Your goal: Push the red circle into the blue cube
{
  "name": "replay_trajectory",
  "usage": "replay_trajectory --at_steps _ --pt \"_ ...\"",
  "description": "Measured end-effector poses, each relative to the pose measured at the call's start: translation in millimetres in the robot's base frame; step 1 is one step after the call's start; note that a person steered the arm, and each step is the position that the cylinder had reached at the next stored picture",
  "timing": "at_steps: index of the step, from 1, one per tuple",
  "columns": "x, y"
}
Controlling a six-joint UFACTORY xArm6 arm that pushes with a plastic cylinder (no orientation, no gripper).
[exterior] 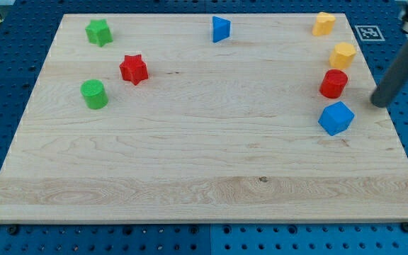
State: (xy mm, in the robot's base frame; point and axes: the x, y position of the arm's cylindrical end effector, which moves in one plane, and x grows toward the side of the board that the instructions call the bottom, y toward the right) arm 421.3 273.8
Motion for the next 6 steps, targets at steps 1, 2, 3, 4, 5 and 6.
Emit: replay_trajectory --at_steps 1,2,3,4,5,6 --pt "-25.2 -9.6" --pt "-36.3 -25.6" --pt "-49.2 -50.5" --pt "-26.4 -50.5" --pt "-24.4 -50.5" --pt "-21.2 -50.5"
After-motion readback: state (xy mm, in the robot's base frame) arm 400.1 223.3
